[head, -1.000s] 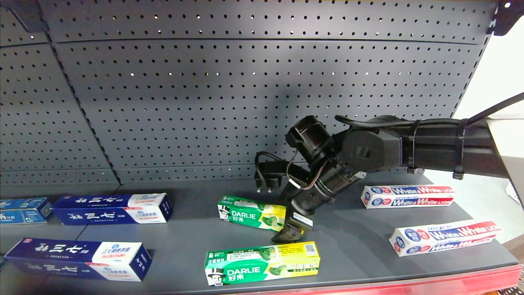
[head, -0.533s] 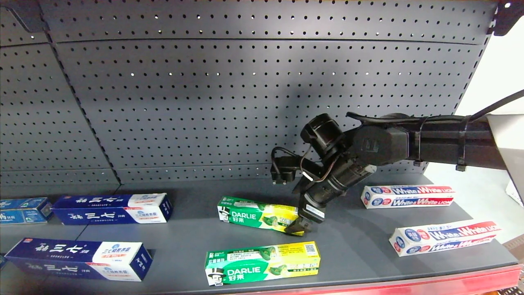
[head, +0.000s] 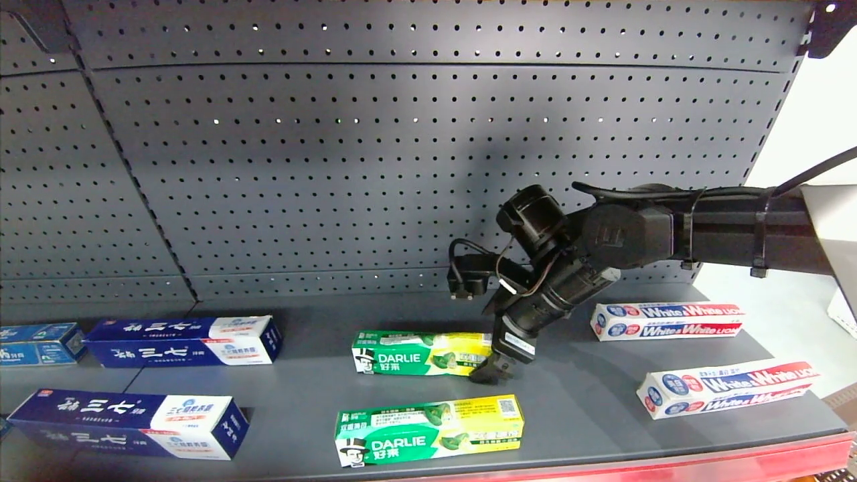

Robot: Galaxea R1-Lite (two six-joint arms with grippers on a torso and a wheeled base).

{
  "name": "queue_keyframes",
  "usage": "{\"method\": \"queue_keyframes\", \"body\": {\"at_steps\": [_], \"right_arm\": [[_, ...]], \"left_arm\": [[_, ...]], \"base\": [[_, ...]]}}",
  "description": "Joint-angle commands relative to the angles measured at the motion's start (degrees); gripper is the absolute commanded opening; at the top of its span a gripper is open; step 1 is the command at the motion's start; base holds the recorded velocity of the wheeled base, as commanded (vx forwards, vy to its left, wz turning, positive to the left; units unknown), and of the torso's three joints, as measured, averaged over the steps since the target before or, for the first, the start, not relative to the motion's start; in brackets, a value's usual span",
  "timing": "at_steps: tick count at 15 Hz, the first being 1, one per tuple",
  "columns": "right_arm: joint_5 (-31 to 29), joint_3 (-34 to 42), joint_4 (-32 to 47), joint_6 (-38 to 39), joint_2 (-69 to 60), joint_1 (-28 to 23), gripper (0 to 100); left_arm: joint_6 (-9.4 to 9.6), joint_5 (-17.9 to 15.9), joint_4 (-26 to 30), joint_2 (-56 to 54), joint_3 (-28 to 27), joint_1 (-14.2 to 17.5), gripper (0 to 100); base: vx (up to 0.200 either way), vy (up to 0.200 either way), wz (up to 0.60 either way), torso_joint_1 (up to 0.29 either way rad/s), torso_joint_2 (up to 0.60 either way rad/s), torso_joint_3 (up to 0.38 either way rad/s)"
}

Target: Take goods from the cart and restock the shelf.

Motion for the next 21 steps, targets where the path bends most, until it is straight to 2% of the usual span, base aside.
{"method": "queue_keyframes", "body": {"at_steps": [1,5,11,13,14,16,18,21], "right_arm": [[0.0,1.1,0.3,0.0,-1.9,0.1,100],[0.0,5.3,0.2,0.1,-6.3,-1.2,100],[-0.3,12.1,-0.5,0.6,-14.3,-6.0,100],[-2.4,17.9,-3.0,7.3,-20.0,-6.2,100],[-2.9,20.3,-5.4,10.7,-21.9,-5.7,100],[-6.0,26.2,-10.9,15.0,-25.5,-3.7,100],[-9.5,35.2,-17.9,21.6,-30.1,-1.0,100],[-12.7,45.5,-21.3,23.1,-35.2,-0.5,100]], "left_arm": [[0.06,0.0,0.0,0.1,0.0,-0.2,100],[-0.03,0.0,0.0,0.1,0.0,-0.9,100],[-0.03,0.0,0.0,0.0,0.0,-1.2,100],[-0.38,0.1,0.0,0.1,0.0,-1.1,100],[-1.35,0.1,0.0,0.1,0.0,-1.1,100],[-2.4,0.1,-0.1,0.0,0.0,-1.0,100],[-3.02,0.4,-0.2,-0.4,0.0,-0.8,100],[-2.84,0.4,-0.2,-0.4,0.0,-0.9,100]], "base": [[0.0,0.0,0.0,0.0,0.0,0.0],[0.0,0.0,0.0,0.0,0.0,0.0],[0.0,0.0,0.0,0.0,0.0,0.0],[0.0,0.0,0.0,0.0,0.0,0.0],[0.0,0.0,0.0,0.0,0.0,0.0],[0.0,0.0,0.0,0.0,0.0,0.0],[0.0,0.0,0.0,0.0,0.0,0.0],[0.0,0.0,0.0,0.0,0.0,0.0]]}}
